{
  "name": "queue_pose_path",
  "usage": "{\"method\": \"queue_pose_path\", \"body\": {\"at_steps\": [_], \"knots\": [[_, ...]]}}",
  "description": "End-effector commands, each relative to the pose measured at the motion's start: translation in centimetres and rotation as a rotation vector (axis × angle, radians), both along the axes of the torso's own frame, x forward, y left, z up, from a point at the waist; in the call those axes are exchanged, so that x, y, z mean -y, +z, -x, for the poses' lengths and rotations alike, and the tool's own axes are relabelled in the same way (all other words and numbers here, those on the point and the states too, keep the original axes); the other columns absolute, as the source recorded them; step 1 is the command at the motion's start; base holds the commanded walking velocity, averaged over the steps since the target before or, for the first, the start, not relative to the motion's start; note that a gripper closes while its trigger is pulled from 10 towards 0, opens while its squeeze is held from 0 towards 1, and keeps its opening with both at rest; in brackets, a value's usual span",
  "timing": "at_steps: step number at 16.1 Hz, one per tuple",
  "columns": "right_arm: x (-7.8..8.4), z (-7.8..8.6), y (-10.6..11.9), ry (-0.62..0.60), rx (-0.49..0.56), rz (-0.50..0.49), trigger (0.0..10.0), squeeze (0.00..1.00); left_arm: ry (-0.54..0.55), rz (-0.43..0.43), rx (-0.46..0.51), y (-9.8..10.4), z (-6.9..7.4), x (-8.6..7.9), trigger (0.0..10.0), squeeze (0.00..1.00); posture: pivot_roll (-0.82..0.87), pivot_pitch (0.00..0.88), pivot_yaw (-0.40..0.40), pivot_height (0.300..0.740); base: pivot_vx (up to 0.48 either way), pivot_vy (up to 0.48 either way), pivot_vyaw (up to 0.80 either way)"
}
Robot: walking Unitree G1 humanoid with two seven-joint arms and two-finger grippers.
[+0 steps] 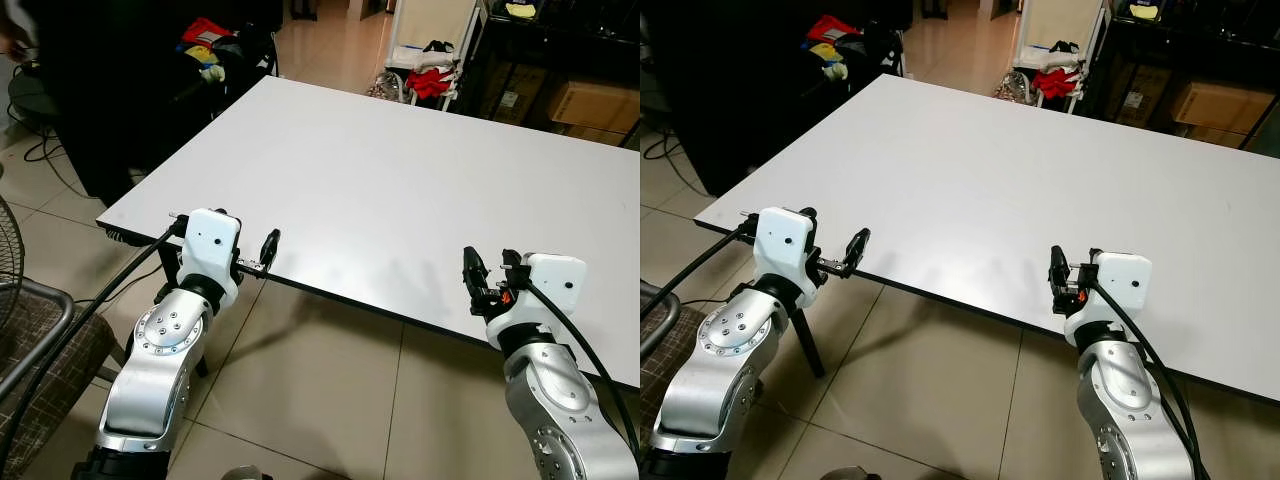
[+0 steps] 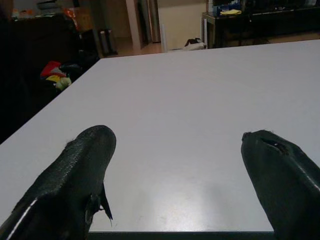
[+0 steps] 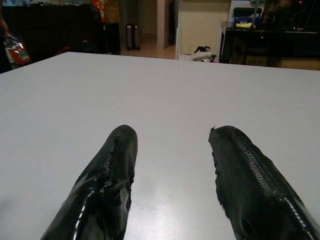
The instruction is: Setting the table
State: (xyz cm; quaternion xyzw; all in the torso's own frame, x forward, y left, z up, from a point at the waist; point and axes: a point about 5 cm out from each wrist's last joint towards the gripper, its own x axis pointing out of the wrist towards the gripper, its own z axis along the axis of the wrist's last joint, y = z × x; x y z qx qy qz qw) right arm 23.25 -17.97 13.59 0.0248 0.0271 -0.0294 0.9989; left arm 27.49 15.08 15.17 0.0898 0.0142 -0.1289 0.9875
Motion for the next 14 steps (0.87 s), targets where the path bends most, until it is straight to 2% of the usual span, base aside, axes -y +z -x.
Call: {"method": "queue_pose_path", "body": {"at_steps": [1,2,3,4,7,9,10,12,14], "knots": [[-2.0,-2.3,4.0,0.113,0.042,-0.441,10.0,0.0,0.214,0.248,-0.13,0.6,-2.0,-1.5,10.0,0.0,-0.07,0.0,0.056,0.74,0.0,0.0,0.0],[-0.8,-2.1,3.8,-0.007,0.109,-0.365,10.0,0.0,0.204,0.106,-0.151,-0.4,-1.6,-1.6,10.0,0.0,-0.03,0.0,0.046,0.74,0.0,0.0,0.0],[-0.7,-2.0,3.1,-0.004,0.071,-0.375,10.0,0.0,0.198,0.076,-0.163,-0.6,-1.4,-1.7,10.0,0.0,-0.02,0.0,0.039,0.74,0.0,0.0,0.0],[-0.8,-2.0,2.5,0.041,0.037,-0.329,10.0,0.0,0.196,0.035,-0.141,-0.6,-1.4,-2.1,10.0,0.0,0.0,0.0,0.024,0.74,0.0,0.0,0.0],[-0.6,-1.9,2.2,0.076,0.019,-0.158,10.0,0.0,0.245,0.018,-0.132,-0.1,-1.4,-3.3,10.0,0.0,0.03,0.0,-0.005,0.74,0.0,0.0,0.0],[0.1,-1.8,2.0,0.027,0.022,-0.124,10.0,0.0,0.191,-0.035,-0.142,-0.2,-0.9,-2.9,10.0,0.0,0.03,0.0,-0.007,0.74,0.0,0.0,0.0],[0.5,-1.8,2.4,0.005,0.036,-0.096,10.0,0.0,0.206,-0.064,-0.1,0.4,-0.9,-2.8,10.0,0.0,0.02,0.0,0.0,0.74,0.0,0.0,0.0],[0.4,-1.5,2.4,0.016,0.035,-0.037,10.0,0.0,0.236,-0.052,-0.086,0.8,-1.0,-3.4,10.0,0.0,0.01,0.0,0.005,0.74,0.0,0.0,0.0],[0.3,-1.3,2.2,0.004,0.034,-0.048,10.0,0.0,0.246,-0.047,-0.09,0.7,-1.0,-3.7,10.0,0.0,0.01,0.0,0.006,0.74,0.0,0.0,0.0]]}}
